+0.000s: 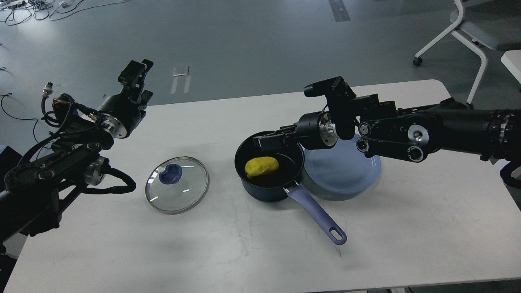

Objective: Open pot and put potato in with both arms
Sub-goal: 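Release the potato into the saucepan and raise the right gripper away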

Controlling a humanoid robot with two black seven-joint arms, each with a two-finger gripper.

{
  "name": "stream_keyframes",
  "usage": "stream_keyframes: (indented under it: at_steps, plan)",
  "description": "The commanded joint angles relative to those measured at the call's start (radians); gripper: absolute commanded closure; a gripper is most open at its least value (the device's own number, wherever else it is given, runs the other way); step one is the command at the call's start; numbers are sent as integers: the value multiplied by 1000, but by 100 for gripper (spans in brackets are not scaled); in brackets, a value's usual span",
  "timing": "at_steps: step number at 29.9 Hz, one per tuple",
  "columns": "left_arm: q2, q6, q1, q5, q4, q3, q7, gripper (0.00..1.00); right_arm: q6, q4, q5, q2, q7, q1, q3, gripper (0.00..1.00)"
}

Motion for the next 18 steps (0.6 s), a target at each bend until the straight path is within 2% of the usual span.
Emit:
stream_keyframes:
  at_steps: [1,2,5,7,11,14,16,18]
  plan:
    - [-6,-11,-1,-17,0,-12,3,2,3,-29,95,-32,-1,-2,129,0]
    - [-9,-11,-1,-25,0,-20,5,2,11,-33,141,-45,-1,-2,162,0]
    - [-23,-27,0,-110,2,-74,27,2,34,-29,471,-74,-23,-14,276,0]
    - [-33,-63,0,-172,2,-101,63,2,43,-38,690,-106,-35,-23,327,0]
    - [-39,-100,5,-219,2,-137,66,2,66,-44,853,-126,-37,-89,420,0]
    - [-50,-137,38,-274,2,-187,63,2,164,-64,907,-131,-38,-208,581,0]
    - [-55,-157,54,-296,0,-210,64,2,192,-84,916,-129,-40,-250,638,0]
    - [-62,-212,109,-324,-3,-248,66,2,215,-102,950,-126,-67,-302,704,0]
